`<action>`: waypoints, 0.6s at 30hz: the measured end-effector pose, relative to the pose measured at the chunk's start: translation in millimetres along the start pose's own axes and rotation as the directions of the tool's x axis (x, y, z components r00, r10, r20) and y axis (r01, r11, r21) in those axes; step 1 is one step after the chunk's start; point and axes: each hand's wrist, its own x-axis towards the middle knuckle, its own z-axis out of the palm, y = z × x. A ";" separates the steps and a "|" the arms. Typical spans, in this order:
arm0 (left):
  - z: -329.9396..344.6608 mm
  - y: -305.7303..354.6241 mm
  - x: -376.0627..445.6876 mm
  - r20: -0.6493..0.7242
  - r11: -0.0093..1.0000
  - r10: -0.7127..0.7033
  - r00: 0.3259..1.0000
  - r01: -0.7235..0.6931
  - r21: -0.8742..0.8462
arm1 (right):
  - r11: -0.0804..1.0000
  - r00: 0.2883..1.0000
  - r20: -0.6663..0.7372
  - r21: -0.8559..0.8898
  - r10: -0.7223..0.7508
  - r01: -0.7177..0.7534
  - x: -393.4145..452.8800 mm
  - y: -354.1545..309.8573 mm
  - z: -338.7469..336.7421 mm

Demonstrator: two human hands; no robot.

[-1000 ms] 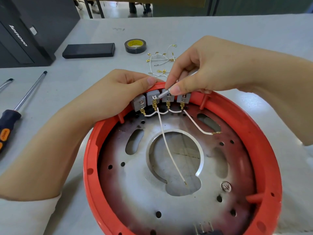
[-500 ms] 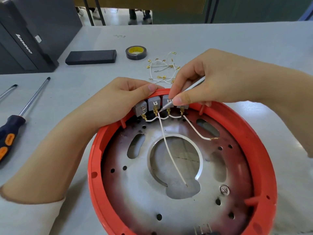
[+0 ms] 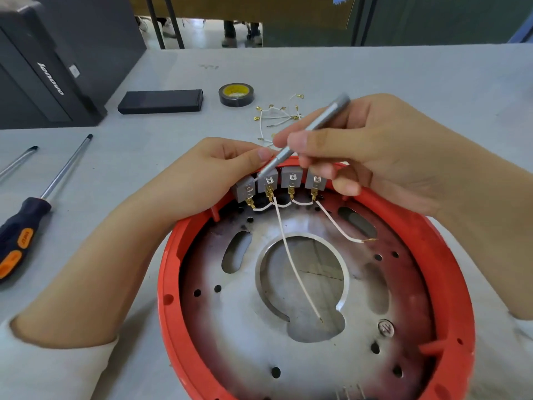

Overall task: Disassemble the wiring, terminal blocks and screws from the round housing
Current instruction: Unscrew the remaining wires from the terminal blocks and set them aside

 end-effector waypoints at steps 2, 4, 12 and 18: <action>-0.2 -1.4 0.9 0.005 1.000 -0.005 1.000 0.005 0.009 | 1.000 0.994 -0.107 -0.015 -0.025 0.024 4.2 1.0 5.0; -0.4 -2.4 1.0 0.016 1.000 -0.008 1.000 0.008 -0.001 | 0.990 0.982 -0.170 -0.124 -0.085 0.064 7.9 2.5 10.9; 0.4 -2.9 2.1 0.021 0.997 0.010 1.000 -0.008 -0.073 | 0.949 0.935 -0.272 -0.278 -0.228 0.150 11.8 15.9 21.8; 0.2 -3.5 2.4 0.015 0.997 0.003 1.000 -0.002 -0.075 | 0.921 0.882 -0.363 -0.350 -0.300 0.169 13.5 21.0 19.8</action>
